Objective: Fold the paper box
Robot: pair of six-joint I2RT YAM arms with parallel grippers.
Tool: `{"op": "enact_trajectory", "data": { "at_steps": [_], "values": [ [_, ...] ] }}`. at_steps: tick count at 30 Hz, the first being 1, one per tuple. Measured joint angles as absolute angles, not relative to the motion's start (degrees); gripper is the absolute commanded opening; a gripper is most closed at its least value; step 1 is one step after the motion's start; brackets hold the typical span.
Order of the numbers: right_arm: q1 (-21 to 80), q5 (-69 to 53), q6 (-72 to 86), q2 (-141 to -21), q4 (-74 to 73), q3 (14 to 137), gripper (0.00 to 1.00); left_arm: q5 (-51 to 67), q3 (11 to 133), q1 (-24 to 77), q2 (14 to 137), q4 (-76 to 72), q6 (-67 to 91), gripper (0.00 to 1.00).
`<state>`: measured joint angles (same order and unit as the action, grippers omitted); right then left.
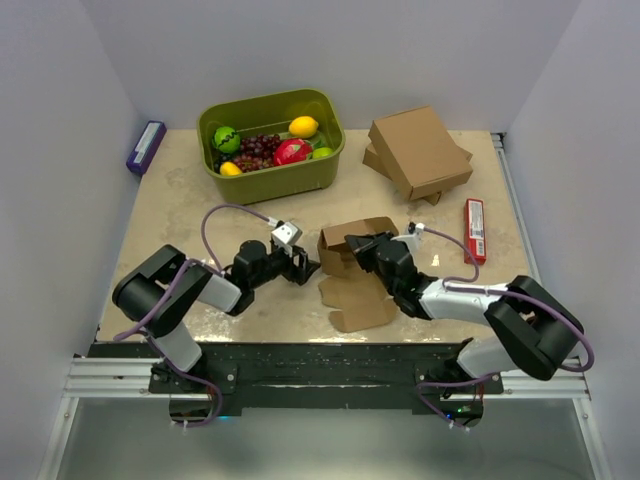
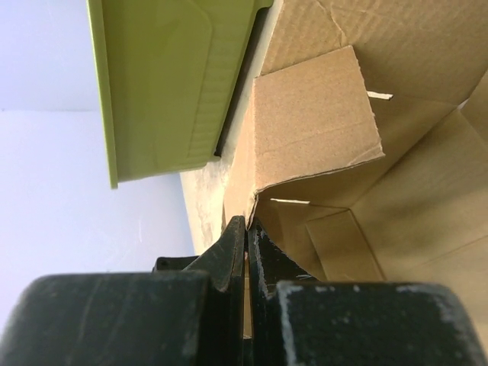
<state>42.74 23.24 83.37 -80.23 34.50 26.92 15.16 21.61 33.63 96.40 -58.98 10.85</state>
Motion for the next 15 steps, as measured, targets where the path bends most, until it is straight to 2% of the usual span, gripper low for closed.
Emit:
{"op": "enact_trajectory", "data": {
  "at_steps": [15],
  "values": [
    [42.8,23.0,76.3,-77.8,44.8,19.8,0.00,15.3,21.5,36.8,94.7,-59.1,9.8,0.73]
  ]
}}
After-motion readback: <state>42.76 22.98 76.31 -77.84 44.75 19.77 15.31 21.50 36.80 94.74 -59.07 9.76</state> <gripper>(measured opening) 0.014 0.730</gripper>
